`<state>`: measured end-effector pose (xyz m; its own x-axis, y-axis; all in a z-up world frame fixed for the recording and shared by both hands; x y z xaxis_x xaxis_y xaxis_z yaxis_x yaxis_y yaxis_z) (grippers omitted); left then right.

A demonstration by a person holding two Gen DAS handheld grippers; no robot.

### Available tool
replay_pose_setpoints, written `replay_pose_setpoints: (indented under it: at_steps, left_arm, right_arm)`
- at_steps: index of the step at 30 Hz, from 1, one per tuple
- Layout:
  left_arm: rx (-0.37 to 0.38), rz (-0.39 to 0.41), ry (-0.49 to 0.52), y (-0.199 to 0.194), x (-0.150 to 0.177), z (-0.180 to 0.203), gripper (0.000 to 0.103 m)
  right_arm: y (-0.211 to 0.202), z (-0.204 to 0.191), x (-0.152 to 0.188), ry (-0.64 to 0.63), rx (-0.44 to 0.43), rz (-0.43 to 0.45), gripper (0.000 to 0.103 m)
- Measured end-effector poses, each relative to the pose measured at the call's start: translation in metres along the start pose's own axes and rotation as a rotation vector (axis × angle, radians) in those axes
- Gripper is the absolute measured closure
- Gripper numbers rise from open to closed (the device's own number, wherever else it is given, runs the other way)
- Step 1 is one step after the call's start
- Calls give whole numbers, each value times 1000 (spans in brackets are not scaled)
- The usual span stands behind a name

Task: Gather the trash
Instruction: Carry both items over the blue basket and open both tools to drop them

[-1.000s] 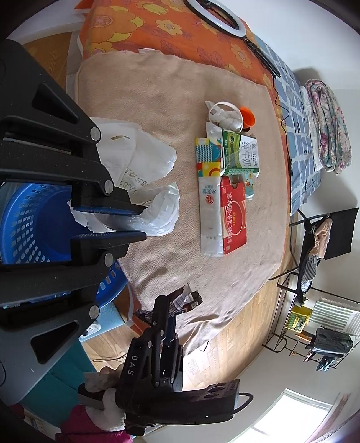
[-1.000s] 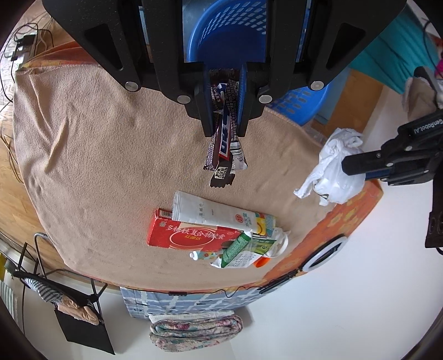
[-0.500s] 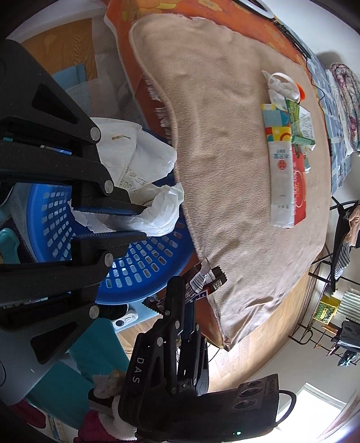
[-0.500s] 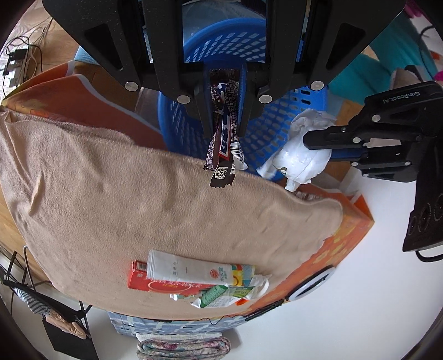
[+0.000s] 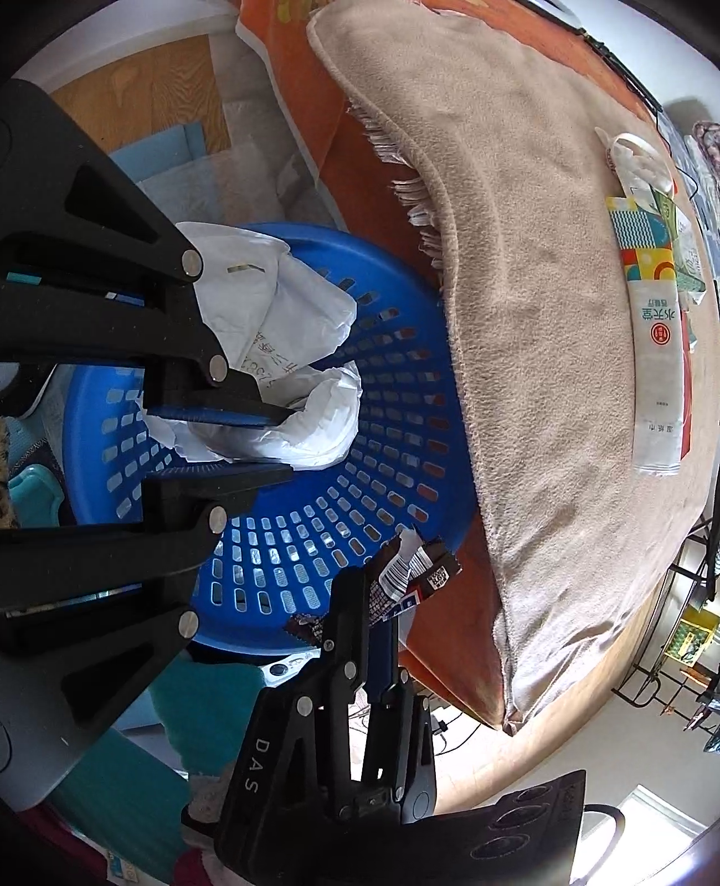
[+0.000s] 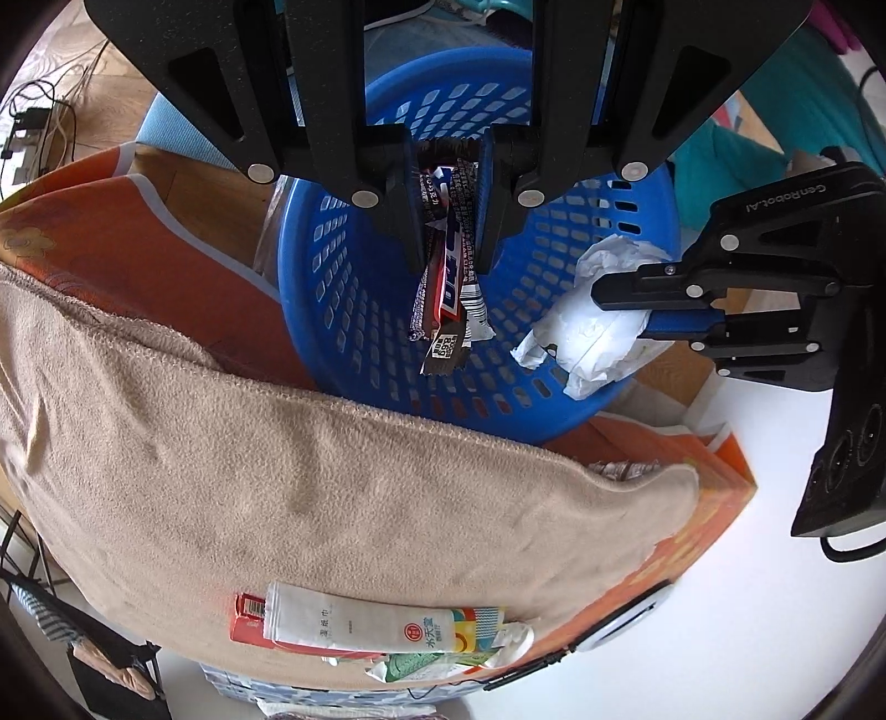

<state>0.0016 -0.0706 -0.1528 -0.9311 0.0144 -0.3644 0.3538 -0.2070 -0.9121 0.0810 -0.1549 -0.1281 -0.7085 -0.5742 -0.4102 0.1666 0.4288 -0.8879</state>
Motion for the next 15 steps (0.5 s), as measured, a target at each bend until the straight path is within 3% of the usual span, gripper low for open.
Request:
replay_pose_setpoints:
  at_steps: [4, 8, 13, 15]
  left_arm:
    - [-14, -7, 7, 1, 0, 2, 89]
    - [-44, -4, 9, 3, -1, -1, 62]
    - [-56, -2, -14, 1, -2, -11, 61]
    - [-61, -1, -25, 0, -2, -15, 61]
  right_arm:
    - [3, 1, 1, 4, 3, -14, 87]
    - [5, 2, 1, 9, 10, -12, 79]
    - [3, 2, 1, 4, 28, 5, 56]
    - [2, 2, 1, 2, 34, 8, 52]
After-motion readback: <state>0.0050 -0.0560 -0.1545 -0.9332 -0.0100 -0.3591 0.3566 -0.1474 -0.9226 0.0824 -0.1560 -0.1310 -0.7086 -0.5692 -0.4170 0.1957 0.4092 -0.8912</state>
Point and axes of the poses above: each gripper's, at about its wrist camera, not at the fingertips, and y roughly the way its jaws point, z to its right, x to its underside, the point moved 5 cm from there along y, roughly the way its jaws point, and after that the axes turned 4 degrees about -y, right-handed, at the moved point
